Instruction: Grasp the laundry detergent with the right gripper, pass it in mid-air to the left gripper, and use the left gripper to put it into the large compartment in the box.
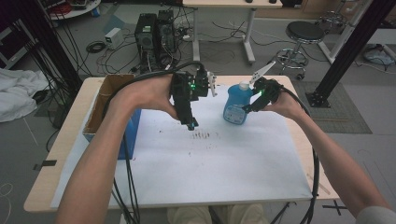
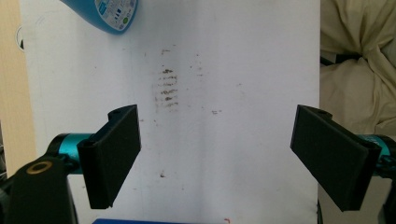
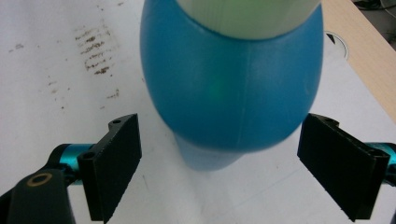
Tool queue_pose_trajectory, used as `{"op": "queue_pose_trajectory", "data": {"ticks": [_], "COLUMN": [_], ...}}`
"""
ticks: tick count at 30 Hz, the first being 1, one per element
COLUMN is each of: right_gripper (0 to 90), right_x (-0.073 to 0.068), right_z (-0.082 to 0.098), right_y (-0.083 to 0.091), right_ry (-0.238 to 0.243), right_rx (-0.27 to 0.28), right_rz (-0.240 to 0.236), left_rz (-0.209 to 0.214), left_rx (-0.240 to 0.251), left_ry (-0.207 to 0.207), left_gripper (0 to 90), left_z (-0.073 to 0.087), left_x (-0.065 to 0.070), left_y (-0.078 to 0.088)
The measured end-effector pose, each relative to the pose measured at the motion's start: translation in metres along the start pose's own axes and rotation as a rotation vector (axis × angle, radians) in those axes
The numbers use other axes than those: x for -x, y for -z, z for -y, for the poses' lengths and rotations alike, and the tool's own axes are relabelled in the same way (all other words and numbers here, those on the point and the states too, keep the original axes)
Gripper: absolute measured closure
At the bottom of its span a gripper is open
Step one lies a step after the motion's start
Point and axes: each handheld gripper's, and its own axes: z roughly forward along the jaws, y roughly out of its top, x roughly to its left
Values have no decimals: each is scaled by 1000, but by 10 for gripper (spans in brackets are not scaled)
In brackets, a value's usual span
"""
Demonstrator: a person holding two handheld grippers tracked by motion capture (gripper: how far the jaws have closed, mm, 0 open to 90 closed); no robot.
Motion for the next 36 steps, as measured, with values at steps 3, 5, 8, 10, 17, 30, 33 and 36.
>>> {"op": "queue_pose_trajectory", "data": {"ticks": [3, 5, 8, 10, 17, 30, 33, 36], "right_gripper": [127, 127, 127, 128, 128, 128, 130, 174], "right_x": [1, 2, 3, 3, 1, 1, 2, 2], "right_z": [0, 0, -1, -1, -1, 6, 7, 8], "right_y": [-4, -6, -8, -10, -16, -26, -28, -28], "right_ry": [-11, -16, -17, -20, -17, -40, -50, -54], "right_rx": [14, 38, 58, 63, 75, 99, 107, 122], "right_rz": [-7, -13, -13, -18, -17, -25, -26, -33], "left_rz": [1, 1, 1, 0, 1, 0, -1, 0], "left_rx": [2, 2, 2, 3, 6, 2, 4, 3], "left_ry": [1, 3, 6, 5, 9, 15, 16, 14], "left_gripper": [161, 161, 161, 161, 161, 161, 161, 161], "left_z": [1, 1, 2, 3, 4, 5, 5, 6], "left_x": [0, -1, -1, -1, -1, -1, 0, 0], "left_y": [-1, 0, -1, 0, -1, -1, -1, -1]}}
